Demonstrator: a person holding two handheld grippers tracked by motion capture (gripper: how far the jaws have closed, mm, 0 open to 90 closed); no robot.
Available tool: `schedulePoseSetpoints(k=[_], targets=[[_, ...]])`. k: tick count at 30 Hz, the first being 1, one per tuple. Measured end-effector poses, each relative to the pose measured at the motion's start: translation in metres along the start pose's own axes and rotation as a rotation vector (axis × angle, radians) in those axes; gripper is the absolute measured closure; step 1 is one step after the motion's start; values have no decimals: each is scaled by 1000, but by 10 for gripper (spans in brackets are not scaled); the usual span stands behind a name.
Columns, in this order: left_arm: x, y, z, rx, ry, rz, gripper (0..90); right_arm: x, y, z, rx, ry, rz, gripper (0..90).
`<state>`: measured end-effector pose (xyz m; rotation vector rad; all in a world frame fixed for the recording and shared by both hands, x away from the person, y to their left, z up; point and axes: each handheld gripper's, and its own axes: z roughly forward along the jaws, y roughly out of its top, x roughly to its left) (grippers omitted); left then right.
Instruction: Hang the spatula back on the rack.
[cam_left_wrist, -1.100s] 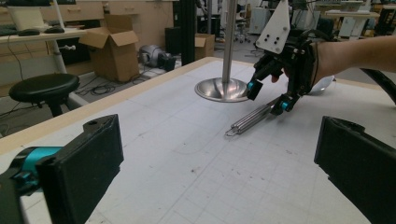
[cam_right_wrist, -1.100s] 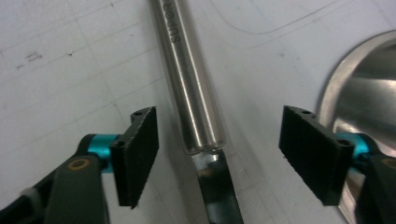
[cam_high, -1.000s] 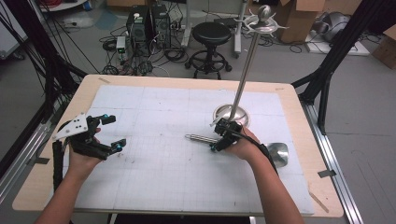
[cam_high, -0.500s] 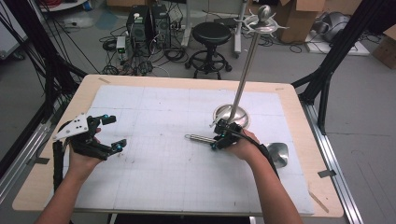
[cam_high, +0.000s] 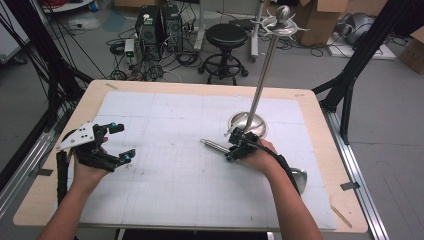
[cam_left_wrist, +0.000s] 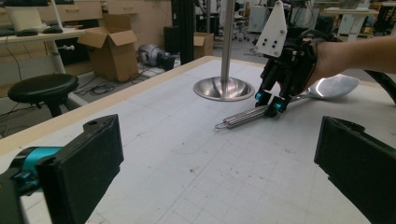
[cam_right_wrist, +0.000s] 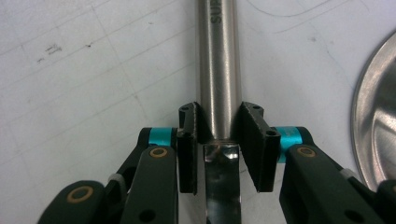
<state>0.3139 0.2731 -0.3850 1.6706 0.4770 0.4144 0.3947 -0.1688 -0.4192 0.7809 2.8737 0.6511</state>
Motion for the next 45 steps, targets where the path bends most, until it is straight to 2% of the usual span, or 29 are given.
schedulePoseSetpoints(k=[6, 9, 10, 14, 17, 20, 26, 31, 37, 42, 45], targets=[[0, 0, -1, 0, 1, -2, 17, 0, 0, -1, -3, -1, -3, 694], [1, 0, -1, 0, 0, -2, 17, 2, -1, -6, -16, -3, -16, 694], [1, 0, -1, 0, 0, -3, 17, 3, -1, -10, -20, 0, -6, 693], [0, 0, -1, -4, 3, -2, 17, 3, -5, -31, -95, -1, 0, 693], [0, 1, -1, -7, 2, -5, 17, 3, -10, -51, -180, 0, -7, 694], [0, 1, -1, -5, 2, -2, 17, 5, -17, -72, -255, 2, 8, 694], [0, 0, -1, -6, 3, -4, 17, 7, -31, -106, -378, -7, 12, 694], [1, 0, -1, -11, 2, -10, 17, 8, -39, -119, -434, -2, 8, 694], [1, 1, -2, -13, 3, -10, 17, 12, -40, -130, -453, -3, 3, 694], [1, 1, -2, -15, 2, -10, 17, 13, -41, -140, -508, -2, -13, 694], [1, 1, -3, -16, 4, -9, 17, 12, -44, -147, -544, 12, 1, 694]])
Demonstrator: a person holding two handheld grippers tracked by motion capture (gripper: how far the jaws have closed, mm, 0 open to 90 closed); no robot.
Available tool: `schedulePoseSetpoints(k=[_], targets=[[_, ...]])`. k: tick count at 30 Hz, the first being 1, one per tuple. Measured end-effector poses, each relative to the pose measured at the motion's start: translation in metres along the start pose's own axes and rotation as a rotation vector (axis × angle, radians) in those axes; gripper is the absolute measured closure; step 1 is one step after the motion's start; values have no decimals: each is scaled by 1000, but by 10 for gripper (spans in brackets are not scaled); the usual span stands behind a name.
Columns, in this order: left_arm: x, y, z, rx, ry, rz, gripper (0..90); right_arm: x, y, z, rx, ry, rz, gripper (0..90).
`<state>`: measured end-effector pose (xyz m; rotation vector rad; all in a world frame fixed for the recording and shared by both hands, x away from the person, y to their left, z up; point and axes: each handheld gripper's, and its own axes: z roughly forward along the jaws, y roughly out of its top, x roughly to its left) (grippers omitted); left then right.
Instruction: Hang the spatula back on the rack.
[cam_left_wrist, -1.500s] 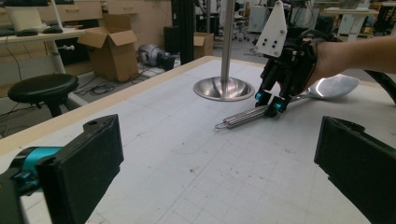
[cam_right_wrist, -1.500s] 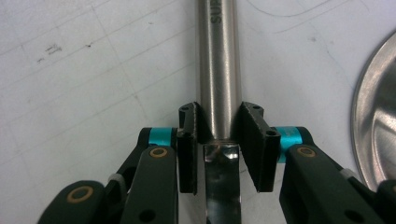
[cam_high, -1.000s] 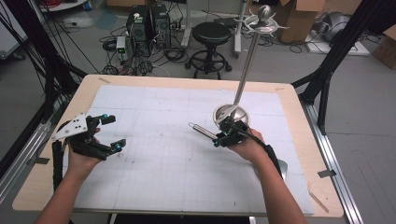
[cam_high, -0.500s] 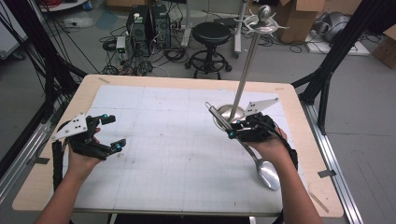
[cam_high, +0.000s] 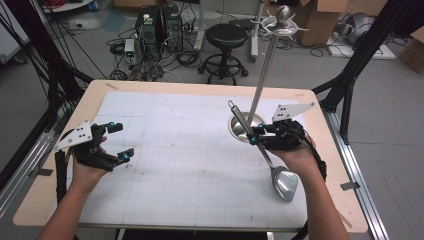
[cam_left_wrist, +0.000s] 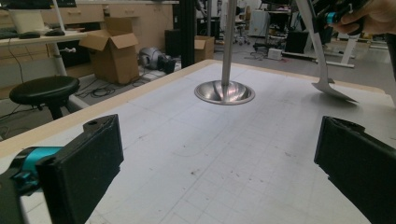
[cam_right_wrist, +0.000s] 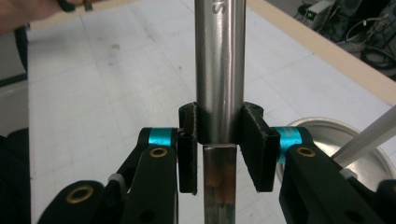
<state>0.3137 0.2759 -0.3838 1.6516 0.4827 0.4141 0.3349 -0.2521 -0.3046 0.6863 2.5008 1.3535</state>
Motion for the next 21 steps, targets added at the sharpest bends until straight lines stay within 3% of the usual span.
schedulePoseSetpoints(k=[6, 8, 21], targets=[[0, 0, 0, -1, 0, 0, 17, -1, 2, -17, -78, 14, 17, 694], [0, 0, 0, -2, 1, -1, 17, -3, 4, -21, -104, 11, 2, 694], [0, 0, -1, -5, -2, -2, 17, -2, 17, -40, -164, 13, -14, 693]])
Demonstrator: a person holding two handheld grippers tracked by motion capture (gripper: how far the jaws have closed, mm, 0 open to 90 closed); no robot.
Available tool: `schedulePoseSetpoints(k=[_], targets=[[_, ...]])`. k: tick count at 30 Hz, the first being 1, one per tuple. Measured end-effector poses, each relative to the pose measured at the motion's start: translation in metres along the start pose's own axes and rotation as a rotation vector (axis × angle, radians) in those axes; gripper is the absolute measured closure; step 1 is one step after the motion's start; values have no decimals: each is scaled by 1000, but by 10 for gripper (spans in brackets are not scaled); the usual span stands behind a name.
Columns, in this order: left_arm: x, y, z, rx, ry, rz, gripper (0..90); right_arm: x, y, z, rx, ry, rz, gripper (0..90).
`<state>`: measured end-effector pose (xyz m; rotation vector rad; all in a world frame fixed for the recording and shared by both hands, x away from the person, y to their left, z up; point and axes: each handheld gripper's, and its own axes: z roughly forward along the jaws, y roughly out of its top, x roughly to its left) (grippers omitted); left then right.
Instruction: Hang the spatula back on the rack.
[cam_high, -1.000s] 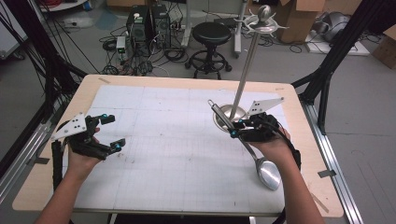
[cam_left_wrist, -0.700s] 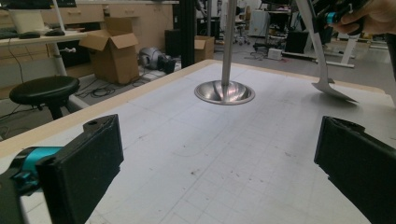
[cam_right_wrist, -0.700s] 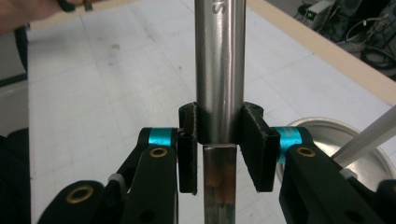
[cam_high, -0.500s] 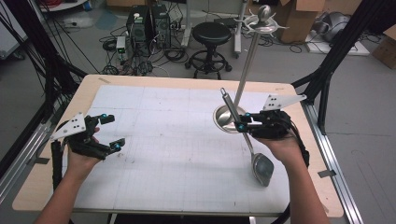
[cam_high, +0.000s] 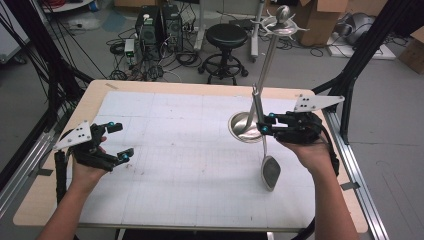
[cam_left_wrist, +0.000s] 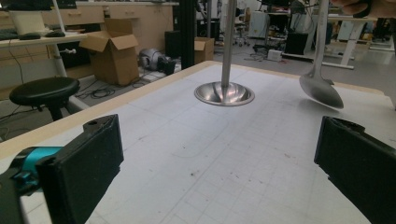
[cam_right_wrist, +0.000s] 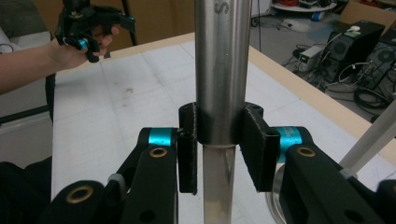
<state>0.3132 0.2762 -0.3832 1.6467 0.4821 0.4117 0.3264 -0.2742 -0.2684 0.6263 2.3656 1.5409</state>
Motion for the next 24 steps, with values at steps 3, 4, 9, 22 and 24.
schedulePoseSetpoints(k=[3, 4, 9, 22, 24], targets=[[0, 0, 0, 0, -1, 0, 17, -2, 5, -4, -13, -6, 2, 693], [0, 0, 0, 0, 0, 0, 17, -2, 6, -5, -16, -10, 0, 693], [0, 0, 0, -2, -2, 0, 17, -6, 13, -13, -29, -24, 8, 693], [0, 0, 0, 2, -1, 0, 17, -28, 21, -42, -65, -82, 39, 693], [0, 0, 1, 2, -2, 0, 17, -31, 23, -47, -68, -91, 42, 693]])
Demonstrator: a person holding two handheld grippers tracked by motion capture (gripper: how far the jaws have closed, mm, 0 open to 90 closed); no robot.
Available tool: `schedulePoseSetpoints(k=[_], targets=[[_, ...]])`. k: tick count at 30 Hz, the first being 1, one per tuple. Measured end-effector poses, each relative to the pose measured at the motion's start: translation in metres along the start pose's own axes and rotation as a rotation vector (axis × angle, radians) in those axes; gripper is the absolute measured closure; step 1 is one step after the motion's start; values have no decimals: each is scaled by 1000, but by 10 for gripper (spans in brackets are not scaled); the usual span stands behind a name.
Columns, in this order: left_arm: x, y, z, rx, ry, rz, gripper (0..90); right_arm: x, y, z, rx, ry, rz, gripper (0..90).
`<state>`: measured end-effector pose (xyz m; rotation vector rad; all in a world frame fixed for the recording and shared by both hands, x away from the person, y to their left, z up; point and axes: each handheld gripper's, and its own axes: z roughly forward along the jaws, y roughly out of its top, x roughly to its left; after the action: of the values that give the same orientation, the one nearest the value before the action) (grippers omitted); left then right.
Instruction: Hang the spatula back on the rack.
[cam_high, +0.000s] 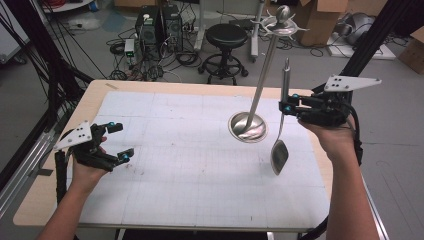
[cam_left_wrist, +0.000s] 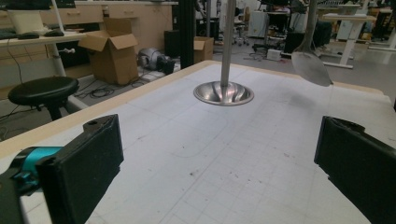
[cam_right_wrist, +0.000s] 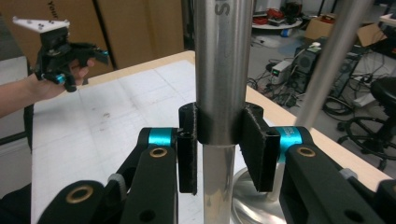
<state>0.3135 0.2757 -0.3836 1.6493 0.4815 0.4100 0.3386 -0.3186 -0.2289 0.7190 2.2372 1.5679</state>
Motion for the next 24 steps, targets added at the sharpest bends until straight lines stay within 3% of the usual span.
schedulePoseSetpoints(k=[11, 19, 24], targets=[[0, 0, 1, 5, -5, 3, 17, -16, 17, -9, 2, -45, 12, 693], [0, 0, 0, 1, -4, -4, 17, -29, 27, -4, 44, -86, 31, 693], [1, 0, 0, 2, -4, -2, 17, -34, 29, -1, 43, -91, 45, 692]])
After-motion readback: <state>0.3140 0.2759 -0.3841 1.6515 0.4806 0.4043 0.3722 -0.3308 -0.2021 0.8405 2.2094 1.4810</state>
